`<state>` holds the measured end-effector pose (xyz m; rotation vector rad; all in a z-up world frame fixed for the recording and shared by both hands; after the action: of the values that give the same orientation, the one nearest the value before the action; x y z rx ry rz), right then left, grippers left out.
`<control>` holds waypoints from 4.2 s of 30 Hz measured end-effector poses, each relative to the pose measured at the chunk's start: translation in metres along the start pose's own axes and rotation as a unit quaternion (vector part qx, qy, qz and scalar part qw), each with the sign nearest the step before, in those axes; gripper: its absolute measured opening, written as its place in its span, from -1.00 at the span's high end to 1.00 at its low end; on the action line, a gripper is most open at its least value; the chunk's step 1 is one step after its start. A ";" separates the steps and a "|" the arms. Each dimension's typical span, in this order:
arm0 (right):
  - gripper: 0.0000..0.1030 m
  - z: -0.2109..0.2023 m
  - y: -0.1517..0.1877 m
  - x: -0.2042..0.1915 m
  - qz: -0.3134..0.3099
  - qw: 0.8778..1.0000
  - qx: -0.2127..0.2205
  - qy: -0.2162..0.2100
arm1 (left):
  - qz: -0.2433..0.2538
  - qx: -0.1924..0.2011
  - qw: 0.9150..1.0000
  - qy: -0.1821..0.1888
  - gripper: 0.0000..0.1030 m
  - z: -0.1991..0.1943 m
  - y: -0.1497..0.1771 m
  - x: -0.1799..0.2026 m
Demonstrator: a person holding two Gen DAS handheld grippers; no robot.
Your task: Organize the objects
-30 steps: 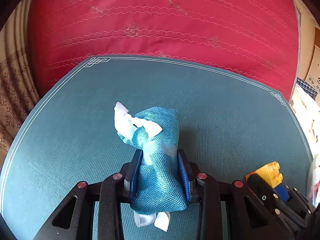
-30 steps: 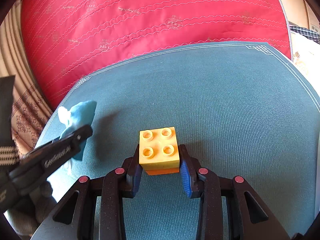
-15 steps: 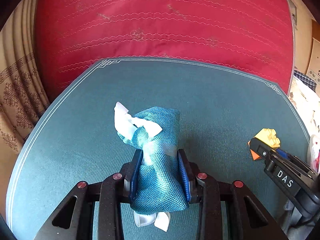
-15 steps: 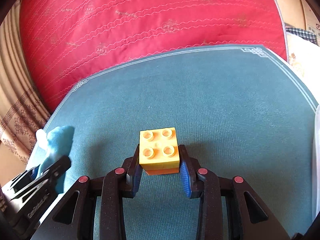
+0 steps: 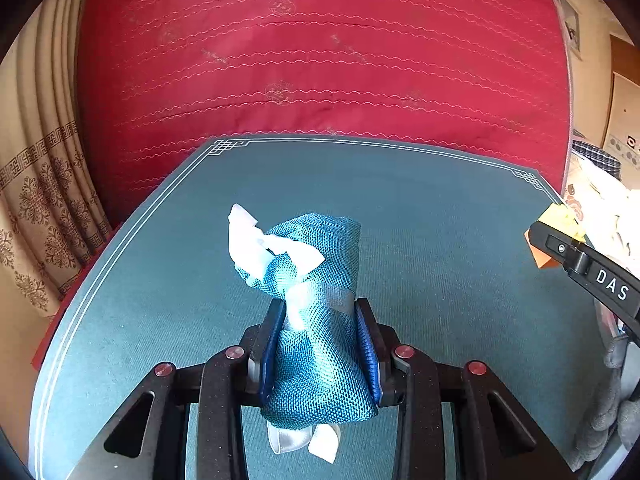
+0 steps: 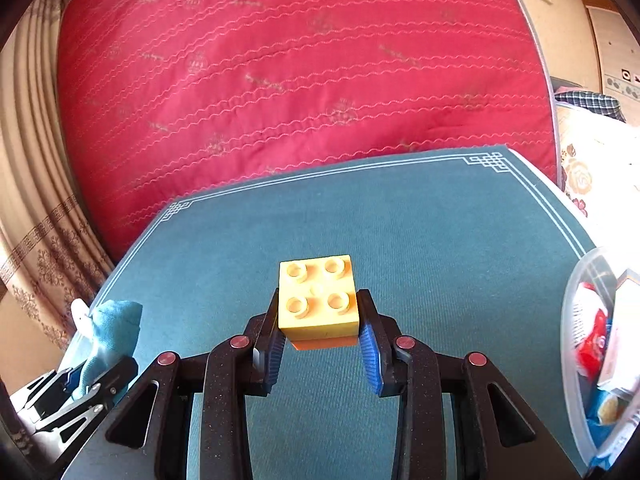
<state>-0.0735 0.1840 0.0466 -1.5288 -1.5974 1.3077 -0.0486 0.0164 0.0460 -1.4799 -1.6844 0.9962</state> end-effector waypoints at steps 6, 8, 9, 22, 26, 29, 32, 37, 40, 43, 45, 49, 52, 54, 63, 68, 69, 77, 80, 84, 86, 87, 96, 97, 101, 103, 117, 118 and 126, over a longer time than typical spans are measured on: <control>0.33 -0.043 -0.003 0.022 0.004 1.000 0.022 0.018 | 0.010 -0.008 0.999 0.037 0.29 -0.003 0.002 0.018; 0.33 -0.060 -0.006 0.037 0.006 0.999 0.031 0.030 | 0.011 -0.015 0.998 0.052 0.29 -0.003 0.004 0.025; 0.33 -0.069 -0.008 0.046 0.006 0.999 0.037 0.038 | 0.013 -0.016 0.998 0.057 0.29 -0.004 0.004 0.029; 0.33 -0.179 -0.029 0.165 0.036 0.982 0.093 0.159 | 0.053 -0.025 0.992 0.115 0.29 -0.014 0.010 0.088; 0.33 -0.190 -0.019 0.200 0.049 0.976 0.081 0.195 | 0.067 -0.026 0.989 0.131 0.29 -0.018 0.010 0.110; 0.33 -0.188 -0.011 0.225 0.070 0.973 0.066 0.208 | 0.078 -0.028 0.986 0.146 0.29 -0.019 0.010 0.127; 0.32 -0.176 -0.005 0.243 0.081 0.972 0.049 0.216 | 0.089 -0.029 0.983 0.160 0.29 -0.022 0.010 0.143; 0.32 -0.160 0.007 0.261 0.096 0.973 0.029 0.209 | 0.105 -0.029 0.978 0.179 0.29 -0.028 0.011 0.168; 0.31 -0.153 0.014 0.266 0.098 0.973 0.022 0.208 | 0.114 -0.027 0.975 0.191 0.29 -0.031 0.009 0.181; 0.30 -0.151 0.018 0.272 0.104 0.972 0.018 0.208 | 0.119 -0.026 0.971 0.204 0.29 -0.035 0.007 0.193; 0.19 -0.153 0.018 0.272 0.108 0.973 0.022 0.204 | 0.122 -0.026 0.969 0.215 0.29 -0.035 0.006 0.202; 0.03 -0.159 0.013 0.270 0.108 0.975 0.036 0.193 | 0.127 -0.026 0.963 0.235 0.28 -0.036 0.002 0.217; 0.03 -0.163 0.012 0.270 0.111 0.975 0.041 0.189 | 0.128 -0.026 0.959 0.250 0.28 -0.035 -0.001 0.230; 0.03 -0.165 0.011 0.270 0.113 0.975 0.044 0.189 | 0.130 -0.025 0.957 0.259 0.28 -0.033 -0.003 0.239; 0.03 -0.174 0.011 0.271 0.115 0.974 0.054 0.190 | 0.148 -0.025 0.939 0.308 0.28 -0.023 -0.008 0.284; 0.03 -0.179 0.010 0.273 0.118 0.972 0.059 0.192 | 0.152 -0.040 0.930 0.333 0.28 -0.012 -0.005 0.302; 0.03 -0.180 0.010 0.272 0.118 0.972 0.060 0.192 | 0.152 -0.044 0.928 0.336 0.28 -0.009 -0.004 0.305; 0.03 -0.182 0.010 0.269 0.108 0.973 0.059 0.195 | 0.134 -0.075 0.918 0.366 -0.27 0.001 0.002 0.308; 0.03 -0.183 0.011 0.267 0.105 0.973 0.059 0.196 | 0.142 -0.050 0.923 0.355 -0.69 -0.007 0.001 0.304; 0.03 -0.187 0.010 0.265 0.102 0.973 0.060 0.200 | 0.139 -0.044 0.924 0.353 -0.79 -0.010 -0.002 0.299; 0.00 -0.190 0.011 0.265 0.101 0.972 0.062 0.203 | 0.131 -0.041 0.926 0.352 -0.85 -0.012 -0.004 0.295; -0.01 -0.191 0.011 0.265 0.101 0.971 0.063 0.206 | 0.127 -0.039 0.926 0.352 -0.89 -0.013 -0.005 0.293; -0.48 -0.210 0.014 0.263 0.108 0.965 0.063 0.229 | 0.105 0.005 0.948 0.301 -0.99 -0.035 -0.013 0.255; -0.58 -0.212 0.014 0.261 0.109 0.965 0.060 0.229 | 0.107 0.012 0.952 0.285 -0.99 -0.038 -0.012 0.251; -0.78 -0.219 0.012 0.246 0.097 0.969 0.047 0.223 | 0.134 0.046 0.965 0.220 -0.99 -0.056 -0.005 0.236; -0.85 -0.224 0.012 0.234 0.082 0.970 0.039 0.224 | 0.138 0.054 0.968 0.203 -0.99 -0.062 -0.001 0.229; -1.00 -0.228 0.025 0.126 -0.097 0.969 -0.035 0.223 | 0.152 0.055 0.969 0.184 -0.99 -0.105 0.016 0.217; -1.00 -0.228 0.026 0.124 -0.101 0.968 -0.035 0.225 | 0.156 0.058 0.970 0.180 -0.99 -0.106 0.017 0.216; -1.00 -0.232 0.023 0.145 -0.066 0.966 -0.035 0.246 | 0.162 0.052 0.971 0.170 -0.99 -0.105 0.021 0.215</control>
<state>0.1165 0.3797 0.0779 -1.6020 -1.4002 0.7276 0.0251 0.2427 0.0788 -1.7755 -1.1571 0.9157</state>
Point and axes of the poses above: each gripper's, at about its wrist camera, not at the fingertips, and z roughly the way its jaws point, x to its right, y to its underside, the point moved 1 cm from there along z, roughly the way its jaws point, and after that the axes turned 12 degrees about x, right-handed, at the moved point
